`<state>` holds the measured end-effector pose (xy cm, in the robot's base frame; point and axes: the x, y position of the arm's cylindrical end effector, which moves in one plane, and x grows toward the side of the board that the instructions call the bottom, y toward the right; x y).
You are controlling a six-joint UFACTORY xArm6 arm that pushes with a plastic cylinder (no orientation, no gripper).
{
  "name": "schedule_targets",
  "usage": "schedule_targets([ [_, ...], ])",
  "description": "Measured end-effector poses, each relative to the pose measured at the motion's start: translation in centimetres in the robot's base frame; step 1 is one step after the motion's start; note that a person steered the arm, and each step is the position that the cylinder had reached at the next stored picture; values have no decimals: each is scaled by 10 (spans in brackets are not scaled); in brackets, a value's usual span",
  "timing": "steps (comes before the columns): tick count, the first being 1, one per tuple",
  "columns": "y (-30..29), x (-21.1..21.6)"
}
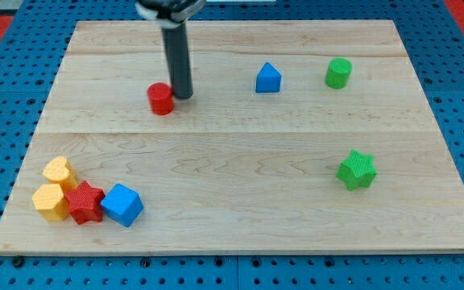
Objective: Push the red circle into the red star
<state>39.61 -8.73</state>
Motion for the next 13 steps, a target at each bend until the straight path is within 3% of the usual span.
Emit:
schedule_targets([
  [1, -7, 35],
  [4, 12, -50],
  [5, -11, -40],
  [7, -41, 66],
  [9, -27, 13],
  [10, -73, 18],
  [12, -88, 95],
  [13, -78, 84],
])
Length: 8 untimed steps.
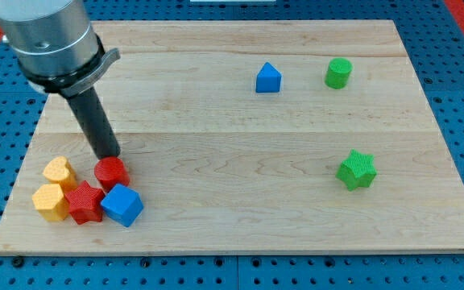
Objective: Push the red circle into the red star
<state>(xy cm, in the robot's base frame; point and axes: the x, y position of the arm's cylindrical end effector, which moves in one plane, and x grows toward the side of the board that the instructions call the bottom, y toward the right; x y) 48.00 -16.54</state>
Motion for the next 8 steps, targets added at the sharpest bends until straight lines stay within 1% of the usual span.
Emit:
schedule_targets([
  [1, 51, -2],
  [2, 72, 12],
  [4, 29, 18],
  [6, 15, 18],
  [7, 31, 8],
  [8, 59, -42],
])
